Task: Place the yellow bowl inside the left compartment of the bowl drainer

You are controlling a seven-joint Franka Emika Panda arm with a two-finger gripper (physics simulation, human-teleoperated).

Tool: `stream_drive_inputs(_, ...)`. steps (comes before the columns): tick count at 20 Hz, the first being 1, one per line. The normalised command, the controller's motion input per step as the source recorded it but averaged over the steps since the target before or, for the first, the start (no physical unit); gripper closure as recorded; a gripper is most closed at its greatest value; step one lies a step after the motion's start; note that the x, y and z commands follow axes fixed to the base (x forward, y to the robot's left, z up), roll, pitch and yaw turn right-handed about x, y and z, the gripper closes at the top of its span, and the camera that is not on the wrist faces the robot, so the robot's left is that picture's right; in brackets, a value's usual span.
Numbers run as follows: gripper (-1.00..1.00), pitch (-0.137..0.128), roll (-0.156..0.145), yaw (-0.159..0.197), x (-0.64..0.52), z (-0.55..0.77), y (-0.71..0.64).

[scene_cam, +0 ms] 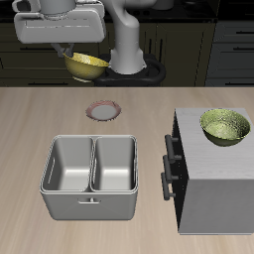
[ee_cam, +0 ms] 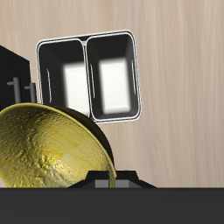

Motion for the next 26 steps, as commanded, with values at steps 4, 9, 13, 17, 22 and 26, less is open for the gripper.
stream_drive_inputs(4, 1.00, -0.021, 0.039, -0.010, 0.11, 0.09, 0.18)
stream_drive_inputs(9, 1.00, -0.032, 0.051, 0.007, 0.14, 0.14, 0.33)
stream_drive_inputs(13, 1.00, -0.026, 0.041, 0.003, 0.14, 0.10, 0.23)
stream_drive_inputs(17, 1.00, -0.043, 0.030, 0.026, 0.09, 0.08, 0.15)
stream_drive_inputs(22, 1.00, -0.061, 0.013, 0.019, 0.04, 0.14, 0.02)
stream_drive_inputs(26, 1.00, -0.014, -0.016, -0.007, 0.07, 0.06, -0.12)
